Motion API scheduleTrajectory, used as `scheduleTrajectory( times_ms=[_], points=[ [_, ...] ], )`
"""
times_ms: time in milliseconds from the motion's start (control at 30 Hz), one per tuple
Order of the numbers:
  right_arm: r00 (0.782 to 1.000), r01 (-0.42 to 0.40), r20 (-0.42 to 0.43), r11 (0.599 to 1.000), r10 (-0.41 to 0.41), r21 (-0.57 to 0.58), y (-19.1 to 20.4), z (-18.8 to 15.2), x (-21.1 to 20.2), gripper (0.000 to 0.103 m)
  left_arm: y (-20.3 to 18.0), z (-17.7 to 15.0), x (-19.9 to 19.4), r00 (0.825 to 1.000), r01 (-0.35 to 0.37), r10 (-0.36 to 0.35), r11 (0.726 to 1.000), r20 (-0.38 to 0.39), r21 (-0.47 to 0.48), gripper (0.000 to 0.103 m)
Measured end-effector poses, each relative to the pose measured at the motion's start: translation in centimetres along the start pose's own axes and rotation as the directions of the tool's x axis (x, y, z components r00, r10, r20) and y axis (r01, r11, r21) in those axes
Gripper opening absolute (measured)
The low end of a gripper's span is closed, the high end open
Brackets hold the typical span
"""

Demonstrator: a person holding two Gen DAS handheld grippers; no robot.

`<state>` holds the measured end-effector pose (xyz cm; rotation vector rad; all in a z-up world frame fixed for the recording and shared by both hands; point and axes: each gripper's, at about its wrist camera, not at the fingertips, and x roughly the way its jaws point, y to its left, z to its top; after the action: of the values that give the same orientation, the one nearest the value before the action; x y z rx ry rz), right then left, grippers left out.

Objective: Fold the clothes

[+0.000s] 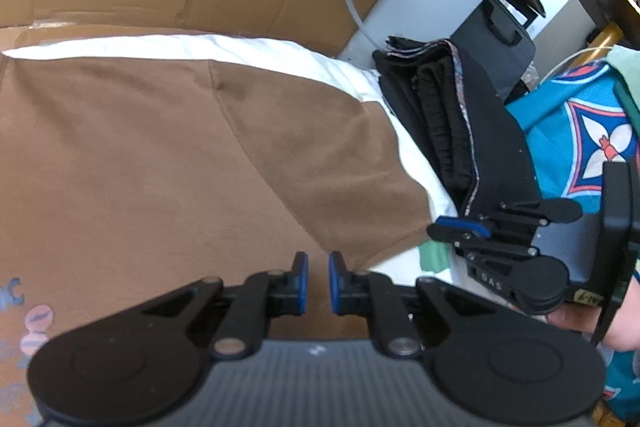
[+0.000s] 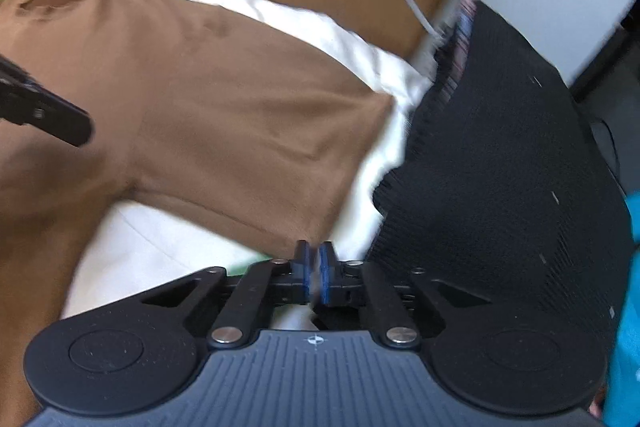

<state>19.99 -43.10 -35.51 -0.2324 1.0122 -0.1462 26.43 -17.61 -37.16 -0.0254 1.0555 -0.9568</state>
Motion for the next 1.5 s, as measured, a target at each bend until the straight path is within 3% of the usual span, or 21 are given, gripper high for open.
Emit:
scheduleTrajectory(
  times_ms=[67,300,367,433,533,600,633,833,967,1233,1500],
  points=[
    [1.000,0.001,-0.010,0.999,0.000,0.034,-0.6,-0.3,-0.1,0.000,-0.2,0.0,0.1,1.000,0.005,-0.005,1.000,-0.003,0.005,0.010],
    [0.997,-0.047,0.069,0.997,0.042,0.063,-0.9,0.3,-1.9,0.003,-0.3,-0.2,0.4,1.000,0.004,-0.003,1.000,-0.009,0.002,0.010],
    [0.996,-0.056,0.073,0.996,0.051,0.071,-0.7,0.7,-1.5,0.021,-0.5,-0.3,0.6,1.000,0.010,-0.010,1.000,-0.010,0.007,0.010],
    [0.995,-0.080,0.071,0.992,0.073,0.099,-0.7,0.9,-1.0,0.024,-0.9,-0.3,0.7,1.000,0.023,-0.022,1.000,-0.008,0.018,0.010],
    [0.991,-0.125,0.057,0.982,0.118,0.144,-0.9,0.9,0.0,0.023,-1.3,-0.4,1.3,0.999,0.033,-0.033,0.999,-0.009,0.030,0.010],
    [0.991,-0.129,0.043,0.979,0.124,0.157,-1.2,0.6,0.5,0.003,-1.5,-0.5,1.9,0.999,0.031,-0.031,0.999,-0.017,0.030,0.010],
    [0.992,-0.125,0.040,0.980,0.120,0.154,-1.2,0.5,0.6,0.000,-1.6,-0.6,2.2,0.999,0.031,-0.031,0.999,-0.022,0.030,0.010],
    [0.997,-0.068,-0.015,0.983,0.072,0.170,-2.1,-0.6,0.4,0.000,-2.4,-1.3,3.5,0.995,-0.012,0.018,0.997,-0.095,0.070,0.010],
    [0.997,-0.074,0.021,0.981,0.071,0.181,-2.4,-0.4,-0.8,0.000,-2.8,-1.5,2.5,0.991,-0.007,0.019,0.996,-0.132,0.091,0.010],
    [0.973,-0.186,0.166,0.970,0.160,0.157,-0.8,1.2,-1.3,0.002,-2.4,-1.0,-1.5,0.994,-0.039,0.046,0.997,-0.103,0.072,0.010],
    [0.976,-0.188,0.137,0.969,0.167,0.158,-0.8,-0.2,2.3,0.005,0.4,-0.8,-2.5,0.992,-0.098,0.097,0.995,-0.075,0.001,0.010]
  ],
)
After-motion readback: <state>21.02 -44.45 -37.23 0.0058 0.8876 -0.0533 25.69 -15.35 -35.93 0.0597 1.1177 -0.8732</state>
